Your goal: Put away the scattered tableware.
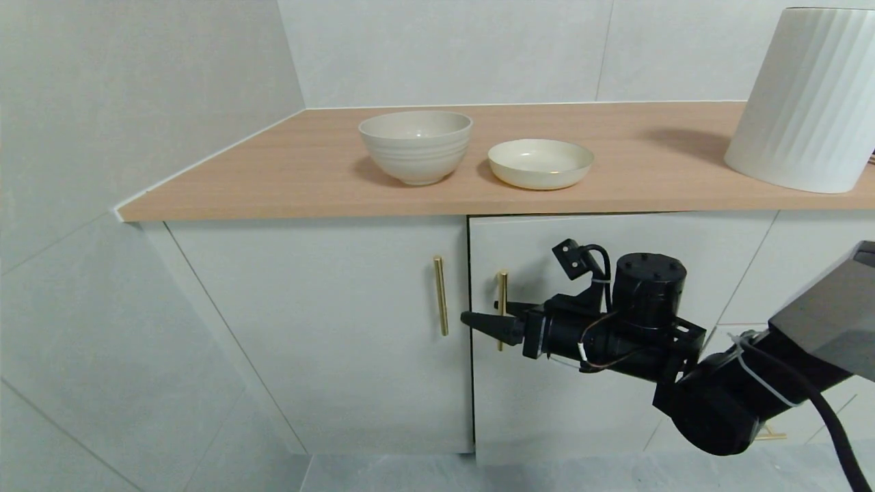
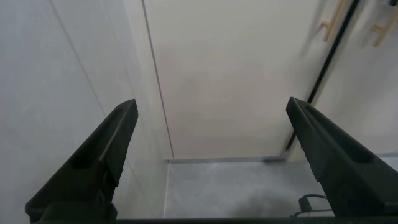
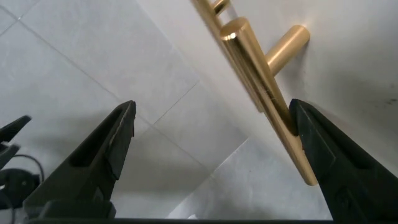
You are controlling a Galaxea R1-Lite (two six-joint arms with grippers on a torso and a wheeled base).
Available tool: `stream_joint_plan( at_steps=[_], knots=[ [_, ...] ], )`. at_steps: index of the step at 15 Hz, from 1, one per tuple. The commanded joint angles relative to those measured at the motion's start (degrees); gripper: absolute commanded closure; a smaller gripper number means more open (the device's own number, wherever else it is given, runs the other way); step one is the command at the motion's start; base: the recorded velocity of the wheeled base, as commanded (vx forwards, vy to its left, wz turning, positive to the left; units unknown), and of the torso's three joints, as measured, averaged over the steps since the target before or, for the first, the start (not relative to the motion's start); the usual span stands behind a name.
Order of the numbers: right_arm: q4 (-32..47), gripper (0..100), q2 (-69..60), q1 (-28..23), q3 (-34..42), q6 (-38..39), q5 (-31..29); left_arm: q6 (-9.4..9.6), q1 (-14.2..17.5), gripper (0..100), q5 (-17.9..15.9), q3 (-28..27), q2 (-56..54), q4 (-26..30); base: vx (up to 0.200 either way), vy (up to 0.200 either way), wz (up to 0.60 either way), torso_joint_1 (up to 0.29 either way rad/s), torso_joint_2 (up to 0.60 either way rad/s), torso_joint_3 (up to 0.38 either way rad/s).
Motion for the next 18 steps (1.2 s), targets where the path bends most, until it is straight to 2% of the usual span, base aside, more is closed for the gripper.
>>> stream_joint_plan(
  at_steps=[1,8,11,14,15,17,18],
  knots=[
    [0.0,0,-3.3,0.4,2.5,-0.1,0.3,-0.02,0.0,0,0.0,0.0,0.0,0.0,0.0,0.0,0.0,0.0,0.0,0.0],
    [-0.1,0,-10.5,3.3,12.3,-0.4,1.3,-0.02,0.0,0,0.0,0.0,0.0,0.0,0.0,0.0,0.0,0.0,0.0,0.0],
    [-1.8,0,-12.6,3.3,14.3,-0.4,1.5,-0.02,0.0,0,0.0,0.0,0.0,0.0,0.0,0.0,0.0,0.0,0.0,0.0],
    [-1.8,0,-14.2,3.3,15.2,-0.4,4.4,0.06,0.0,0,0.0,-0.1,0.0,-0.4,0.0,0.0,0.0,0.0,0.0,0.0],
    [-1.8,0,-14.4,3.3,15.5,-0.4,4.5,-0.02,0.0,0,0.0,-0.7,0.0,-1.2,0.0,0.0,0.0,0.0,0.0,0.0],
    [-1.8,0,-14.5,3.3,15.7,-0.6,4.6,-0.02,0.0,0,-1.0,-6.0,0.0,-1.6,0.0,0.0,0.0,0.0,0.0,0.0],
    [-1.8,0,-14.5,3.3,15.9,-0.7,4.5,0.06,-0.1,0,-3.2,-8.9,0.4,0.3,0.0,0.0,0.0,0.0,0.0,0.0]
  ],
)
